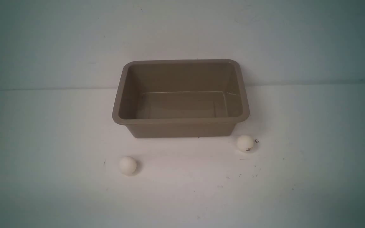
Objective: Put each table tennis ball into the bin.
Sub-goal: Use the left arm to clamp the table tennis ball closest to it
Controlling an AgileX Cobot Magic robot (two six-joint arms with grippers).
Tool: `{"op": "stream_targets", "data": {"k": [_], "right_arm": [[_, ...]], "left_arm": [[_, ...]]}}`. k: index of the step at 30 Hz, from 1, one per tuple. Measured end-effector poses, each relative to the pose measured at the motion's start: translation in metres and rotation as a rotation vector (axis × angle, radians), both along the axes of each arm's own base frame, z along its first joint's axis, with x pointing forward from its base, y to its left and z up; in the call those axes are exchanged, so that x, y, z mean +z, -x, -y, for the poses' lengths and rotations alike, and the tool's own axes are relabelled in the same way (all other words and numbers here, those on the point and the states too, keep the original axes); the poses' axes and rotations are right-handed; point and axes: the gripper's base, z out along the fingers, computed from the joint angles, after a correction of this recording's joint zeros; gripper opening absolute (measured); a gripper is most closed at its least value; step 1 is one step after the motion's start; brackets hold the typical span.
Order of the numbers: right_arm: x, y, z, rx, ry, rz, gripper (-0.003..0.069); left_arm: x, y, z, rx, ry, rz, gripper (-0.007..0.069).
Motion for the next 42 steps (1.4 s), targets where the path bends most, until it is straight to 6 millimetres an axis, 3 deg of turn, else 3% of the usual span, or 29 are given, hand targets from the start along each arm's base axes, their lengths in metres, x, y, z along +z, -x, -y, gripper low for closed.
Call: {"op": "stream_targets", "data": {"k": [6, 16, 25, 29, 32, 37, 42], "right_arm": [[0.002, 0.000, -0.001, 0.006, -0.104, 0.001, -0.0010], [0.004, -0.001, 0.003, -0.039, -0.143, 0.027, -0.0010], [0.006, -0.001, 0.004, -0.054, -0.181, 0.035, -0.0010], [0.005, 0.000, 0.000, -0.004, -0.067, 0.037, -0.0010], [0.027, 0.006, -0.009, 0.104, 0.133, 0.117, -0.0010], [0.083, 0.010, -0.014, 0.160, 0.344, 0.229, -0.0010], [0.117, -0.012, -0.019, 0.256, 0.540, 0.139, -0.0010]], "left_arm": [[0.016, -0.001, 0.003, -0.030, 0.217, 0.194, -0.0003], [0.019, 0.000, 0.003, -0.034, 0.342, 0.234, -0.0003], [0.033, 0.002, 0.002, -0.103, 1.021, 0.419, -0.0003], [0.039, 0.004, 0.003, -0.165, 1.254, 0.466, -0.0003], [0.041, 0.004, 0.007, -0.168, 1.150, 0.401, -0.0003], [0.071, 0.000, 0.000, -0.011, 0.942, 0.259, -0.0003], [0.101, -0.020, 0.001, -0.001, 0.824, 0.148, -0.0003]]}}
